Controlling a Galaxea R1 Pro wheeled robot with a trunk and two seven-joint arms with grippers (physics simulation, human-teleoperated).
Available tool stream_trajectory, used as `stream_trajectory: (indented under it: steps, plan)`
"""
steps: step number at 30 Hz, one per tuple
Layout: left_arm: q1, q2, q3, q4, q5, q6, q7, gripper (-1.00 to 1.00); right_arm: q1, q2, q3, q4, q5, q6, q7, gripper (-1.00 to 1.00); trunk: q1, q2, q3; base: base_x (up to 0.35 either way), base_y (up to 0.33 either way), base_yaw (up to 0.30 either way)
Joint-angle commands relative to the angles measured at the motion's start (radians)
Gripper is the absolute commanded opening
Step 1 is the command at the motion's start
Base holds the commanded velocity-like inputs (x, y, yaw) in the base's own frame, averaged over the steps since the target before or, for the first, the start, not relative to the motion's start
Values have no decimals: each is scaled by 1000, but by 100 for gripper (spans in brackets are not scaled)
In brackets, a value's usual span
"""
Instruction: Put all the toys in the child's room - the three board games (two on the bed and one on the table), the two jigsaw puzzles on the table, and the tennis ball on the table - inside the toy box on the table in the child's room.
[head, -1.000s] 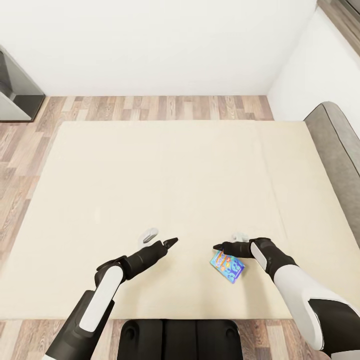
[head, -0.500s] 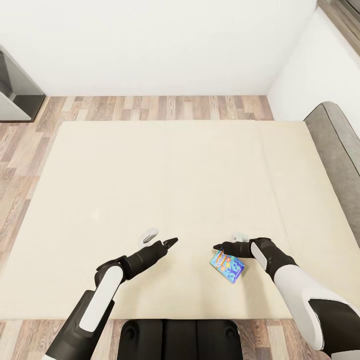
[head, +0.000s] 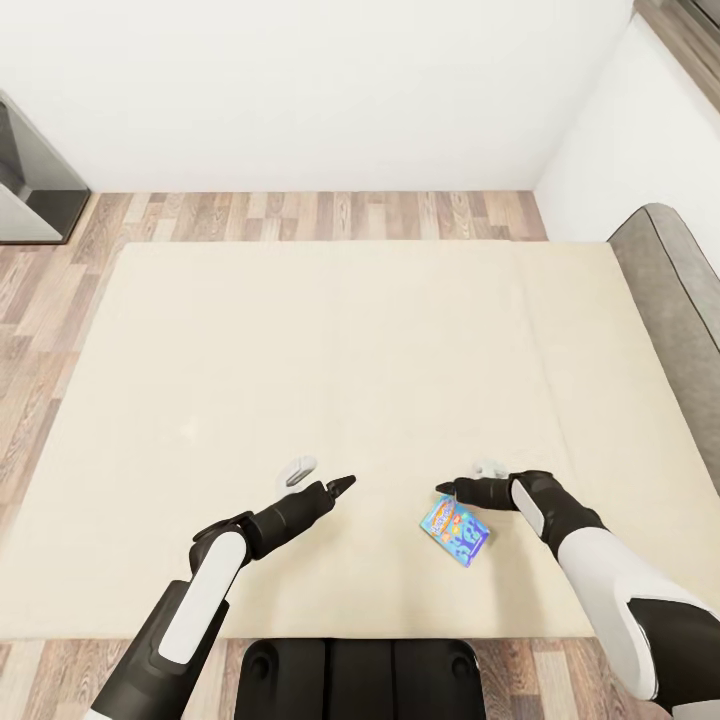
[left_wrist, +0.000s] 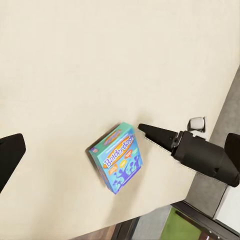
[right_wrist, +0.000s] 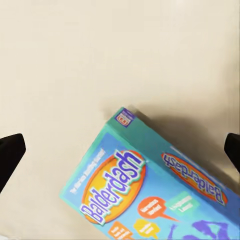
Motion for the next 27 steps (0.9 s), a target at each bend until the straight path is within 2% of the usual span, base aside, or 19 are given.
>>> stream_trajectory:
  steps: [1,3,4,6,9,11,14,17,20,22,27]
  plan:
    - [0,0,0,-1,11,3,9,100,0,-9,-4,-7,-10,10,-1,100,1,-2,-1,0,0,0]
    - [0,0,0,-1,10,3,9,100,0,-26,-4,-15,-13,11,0,100,1,-2,-1,0,0,0]
    - [0,0,0,-1,10,3,9,100,0,-26,-4,-15,-13,11,0,100,1,-2,-1,0,0,0]
    - [0,0,0,0,10,3,9,100,0,-48,-4,-21,-26,17,2,100,1,-2,-1,0,0,0]
    - [0,0,0,1,10,3,9,100,0,-59,-4,-23,-35,22,5,100,1,-2,-1,0,0,0]
    - [0,0,0,3,10,3,10,100,1,-84,-3,-26,-56,38,21,100,1,-2,-1,0,0,0]
    - [0,0,0,4,10,3,10,100,1,-97,-3,-28,-66,48,34,100,1,-2,-1,0,0,0]
    - [0,0,0,7,10,3,12,100,2,-137,-1,-30,-84,75,83,100,1,-2,-1,0,0,0]
    - [0,0,0,9,10,3,12,100,2,-149,0,-31,-87,82,101,100,1,-2,-1,0,0,0]
    - [0,0,1,10,10,3,13,100,3,-168,3,-31,-91,92,129,100,1,-2,-1,0,0,0]
    - [0,0,1,11,10,3,13,100,5,-186,5,-30,-94,100,154,100,1,-2,-1,0,0,0]
